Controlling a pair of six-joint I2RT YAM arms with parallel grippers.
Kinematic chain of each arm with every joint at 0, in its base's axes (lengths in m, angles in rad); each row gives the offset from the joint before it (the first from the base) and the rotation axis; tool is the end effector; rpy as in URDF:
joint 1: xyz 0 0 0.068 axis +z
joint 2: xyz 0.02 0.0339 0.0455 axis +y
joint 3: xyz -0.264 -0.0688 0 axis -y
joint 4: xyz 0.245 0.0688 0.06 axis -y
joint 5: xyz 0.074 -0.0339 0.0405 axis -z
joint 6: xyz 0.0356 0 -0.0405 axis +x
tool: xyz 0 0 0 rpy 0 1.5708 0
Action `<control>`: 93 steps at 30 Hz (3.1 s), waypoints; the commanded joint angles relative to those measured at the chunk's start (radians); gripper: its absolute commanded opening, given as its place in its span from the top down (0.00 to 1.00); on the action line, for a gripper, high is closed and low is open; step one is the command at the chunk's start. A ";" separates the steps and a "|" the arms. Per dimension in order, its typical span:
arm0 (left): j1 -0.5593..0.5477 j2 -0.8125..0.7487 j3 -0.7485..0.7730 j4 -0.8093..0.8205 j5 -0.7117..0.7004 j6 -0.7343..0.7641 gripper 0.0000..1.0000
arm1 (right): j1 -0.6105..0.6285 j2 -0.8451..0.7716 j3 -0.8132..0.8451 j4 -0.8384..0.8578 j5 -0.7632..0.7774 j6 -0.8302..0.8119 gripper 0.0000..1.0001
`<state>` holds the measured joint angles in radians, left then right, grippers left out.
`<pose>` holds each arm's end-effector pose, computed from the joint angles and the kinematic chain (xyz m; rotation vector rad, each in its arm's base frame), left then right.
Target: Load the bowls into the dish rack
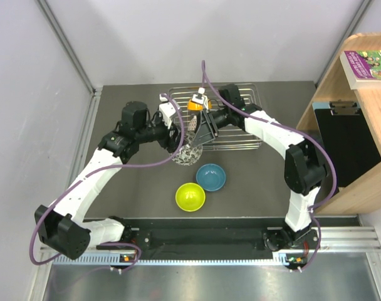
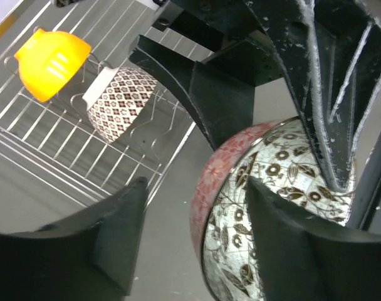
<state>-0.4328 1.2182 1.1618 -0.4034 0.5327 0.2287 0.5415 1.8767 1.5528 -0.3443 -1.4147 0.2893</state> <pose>0.2381 -0.1299 0.3609 0.9683 1.7788 -0.6682 0.3360 0.2432 0.2949 -1.1066 1.9375 2.0156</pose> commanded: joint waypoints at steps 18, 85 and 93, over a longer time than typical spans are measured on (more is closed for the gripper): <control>0.347 -0.074 -0.002 0.032 0.213 -0.075 0.01 | -0.103 -0.097 0.104 -0.096 0.405 -0.154 1.00; 0.374 -0.284 -0.318 -0.008 0.165 -0.003 0.01 | -0.064 0.371 0.329 0.122 2.014 -0.911 1.00; 0.374 -0.284 -0.321 -0.005 0.164 -0.005 0.01 | -0.063 0.387 0.317 0.091 1.961 -0.921 0.47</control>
<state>-0.0643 0.9550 0.8497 -0.4484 0.6872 0.2333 0.4629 2.2528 1.8217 -0.2779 0.5777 -0.6281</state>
